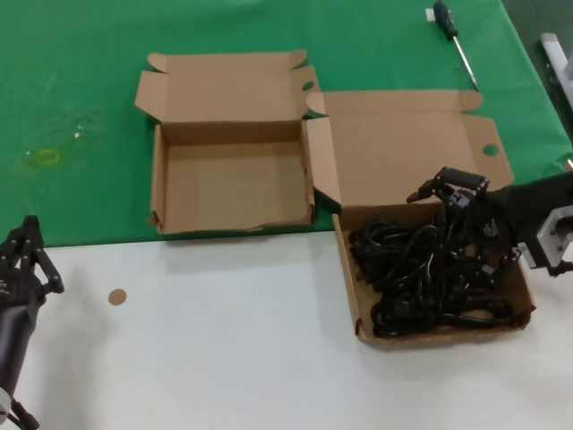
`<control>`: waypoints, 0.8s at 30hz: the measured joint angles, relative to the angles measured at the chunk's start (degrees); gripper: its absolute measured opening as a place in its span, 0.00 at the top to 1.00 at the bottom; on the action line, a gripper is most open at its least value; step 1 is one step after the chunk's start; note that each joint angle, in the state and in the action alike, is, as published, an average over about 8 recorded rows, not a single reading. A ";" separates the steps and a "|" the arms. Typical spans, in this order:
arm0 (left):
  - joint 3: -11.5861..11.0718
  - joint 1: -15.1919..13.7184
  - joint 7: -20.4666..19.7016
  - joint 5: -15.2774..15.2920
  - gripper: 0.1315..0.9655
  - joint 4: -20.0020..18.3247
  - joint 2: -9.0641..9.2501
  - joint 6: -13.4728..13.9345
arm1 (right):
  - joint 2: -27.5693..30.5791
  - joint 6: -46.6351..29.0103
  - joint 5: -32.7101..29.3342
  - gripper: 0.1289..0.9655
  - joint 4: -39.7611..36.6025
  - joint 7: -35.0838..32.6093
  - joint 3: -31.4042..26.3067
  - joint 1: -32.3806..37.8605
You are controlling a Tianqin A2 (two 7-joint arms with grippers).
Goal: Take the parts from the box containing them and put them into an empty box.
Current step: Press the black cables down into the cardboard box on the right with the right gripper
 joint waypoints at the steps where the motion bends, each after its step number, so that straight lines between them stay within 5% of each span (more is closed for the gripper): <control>1: 0.00 0.00 0.00 0.00 0.98 0.00 0.00 0.00 | -0.06 0.06 0.01 0.03 0.01 0.05 -0.01 -0.05; 10: 0.00 0.00 0.00 0.00 0.98 0.00 0.00 0.00 | -0.55 0.86 -0.40 0.14 -0.36 0.78 -0.34 -0.04; 24: 0.00 0.00 0.00 0.00 0.98 0.00 0.00 0.00 | -0.56 0.61 -1.22 0.50 -0.96 2.79 -1.19 0.19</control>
